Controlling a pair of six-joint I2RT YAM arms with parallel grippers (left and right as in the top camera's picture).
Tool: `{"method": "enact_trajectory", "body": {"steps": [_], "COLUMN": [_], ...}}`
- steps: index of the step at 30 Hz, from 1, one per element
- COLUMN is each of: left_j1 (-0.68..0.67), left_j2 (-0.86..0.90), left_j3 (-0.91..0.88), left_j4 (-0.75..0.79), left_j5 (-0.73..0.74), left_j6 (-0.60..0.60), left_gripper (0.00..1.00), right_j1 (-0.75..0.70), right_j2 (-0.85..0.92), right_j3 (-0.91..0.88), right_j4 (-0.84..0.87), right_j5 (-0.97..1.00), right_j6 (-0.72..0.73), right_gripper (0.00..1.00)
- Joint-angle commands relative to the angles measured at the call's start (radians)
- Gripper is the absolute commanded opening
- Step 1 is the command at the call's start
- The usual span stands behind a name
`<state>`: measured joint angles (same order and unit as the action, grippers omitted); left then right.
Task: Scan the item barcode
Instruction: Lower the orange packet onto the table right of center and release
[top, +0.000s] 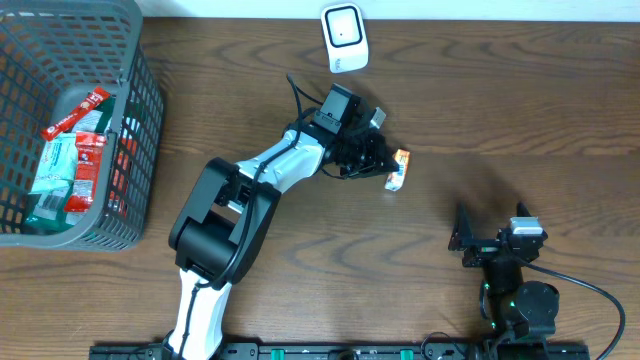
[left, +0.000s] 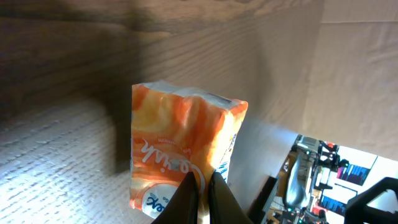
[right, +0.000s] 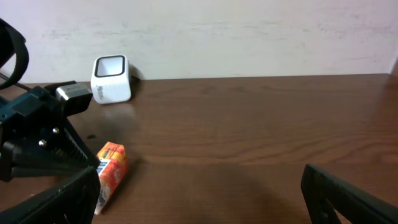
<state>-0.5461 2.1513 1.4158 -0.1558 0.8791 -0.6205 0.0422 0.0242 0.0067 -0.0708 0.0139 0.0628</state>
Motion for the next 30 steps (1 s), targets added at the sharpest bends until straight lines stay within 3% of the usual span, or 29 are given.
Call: {"method": "enact_trajectory", "body": {"steps": [1, 7, 11, 17, 22, 30], "left_j1": [0.001, 0.000, 0.002, 0.002, 0.009, 0.027], "left_j2": [0.019, 0.019, 0.019, 0.018, 0.016, -0.069], "left_j3": [-0.007, -0.007, -0.007, -0.006, -0.006, -0.003], "left_j4": [0.008, -0.005, -0.006, -0.006, -0.005, -0.008], "left_j5": [-0.026, -0.077, -0.088, -0.088, -0.088, -0.190], "left_j6": [0.021, 0.051, 0.051, 0.051, 0.068, 0.120], "left_gripper": [0.07, 0.08, 0.21, 0.27, 0.41, 0.54], "right_j1": [-0.011, -0.011, -0.011, -0.011, -0.011, -0.011], "right_j2": [-0.004, -0.004, -0.004, -0.004, -0.004, -0.004], "right_j3": [-0.001, -0.001, -0.001, -0.001, -0.001, -0.001], "right_j4": [-0.004, -0.004, -0.004, -0.004, -0.004, -0.004], "right_j5": [-0.005, -0.005, -0.005, -0.005, -0.005, -0.005], "right_j6": [-0.012, -0.012, -0.012, -0.012, -0.012, -0.012], "right_gripper": [0.99, 0.99, 0.99, 0.99, 0.99, 0.99]}}
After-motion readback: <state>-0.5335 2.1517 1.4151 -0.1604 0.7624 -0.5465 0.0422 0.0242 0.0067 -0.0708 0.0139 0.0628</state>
